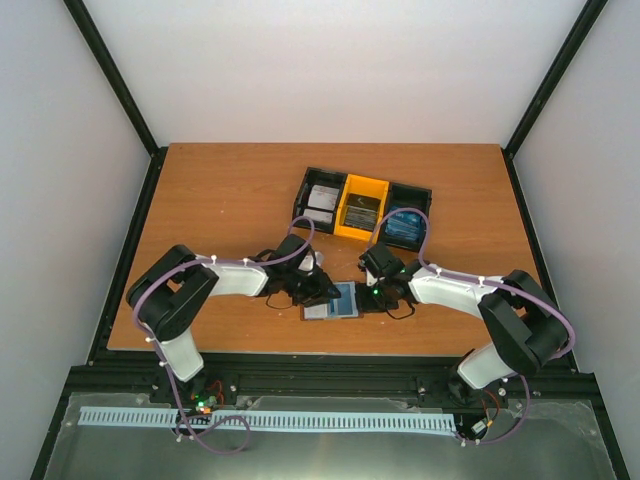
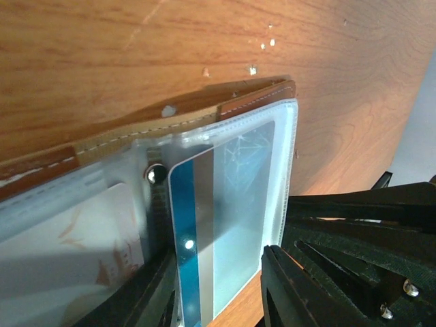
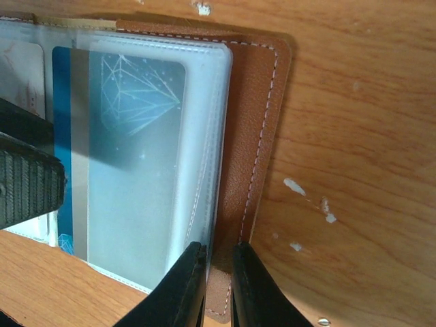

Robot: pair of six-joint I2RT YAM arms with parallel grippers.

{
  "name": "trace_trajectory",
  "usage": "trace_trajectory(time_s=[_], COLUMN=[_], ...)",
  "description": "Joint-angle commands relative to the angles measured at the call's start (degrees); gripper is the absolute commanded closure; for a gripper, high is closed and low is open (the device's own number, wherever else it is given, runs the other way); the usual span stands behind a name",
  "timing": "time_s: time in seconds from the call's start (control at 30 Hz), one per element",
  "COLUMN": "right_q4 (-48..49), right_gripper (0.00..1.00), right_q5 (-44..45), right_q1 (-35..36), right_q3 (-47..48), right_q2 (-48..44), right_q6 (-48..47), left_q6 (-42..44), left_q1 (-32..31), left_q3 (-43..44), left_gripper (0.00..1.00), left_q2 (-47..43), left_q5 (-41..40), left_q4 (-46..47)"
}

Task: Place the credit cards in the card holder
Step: Insert the credit card into the card holder.

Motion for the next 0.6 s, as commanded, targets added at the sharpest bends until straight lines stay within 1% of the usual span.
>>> trace_trajectory(time_s=[0.0, 0.13, 0.2, 0.27, 0.33, 0.4, 0.53, 0.57], right_q4=[0.01, -2.34, -2.94, -3.1, -2.17, 0.45, 4.02, 4.63], right_gripper=[0.88, 0.79, 0.72, 0.69, 0.69, 0.7, 0.74, 0.77], right_q5=[2.13, 7.42, 8.04, 6.39, 2.87, -2.65, -9.33, -10.04], right_q1=[-0.07, -0.92, -1.52, -2.31, -2.66, -2.69, -2.68, -2.69], right_q3=[-1.69, -1.19, -1.01, -0.75, -0.48, -0.53, -0.38, -0.32], right_q2=[-1.08, -5.71, -7.39, -8.06, -7.83, -7.16, -4.36, -3.77], right_q6=[1.11, 2.67, 3.31, 3.32, 2.77, 1.94, 1.83, 1.91], left_q6=[1.83, 2.88, 3.64, 4.18, 4.63, 5.22, 5.64, 5.43], left_q1=[-0.56, -0.55, -0.54, -0.51, -0.54, -0.56, -0.56, -0.55], left_q3=[1.23, 1.71, 2.61, 3.57, 3.84, 3.9, 3.57, 3.36], left_gripper=[0.65, 0.62, 0.61, 0.59, 0.57, 0.56, 0.55, 0.56], left_q2=[1.52, 1.31, 1.07, 0.35, -1.26, -2.95, -3.8, -3.92], left_q5=[2.22, 2.32, 3.17, 3.96, 3.0, 1.17, -0.91, -1.11], left_q4=[2.24, 1.56, 0.57, -1.71, -4.85, -8.67, -13.19, -13.2])
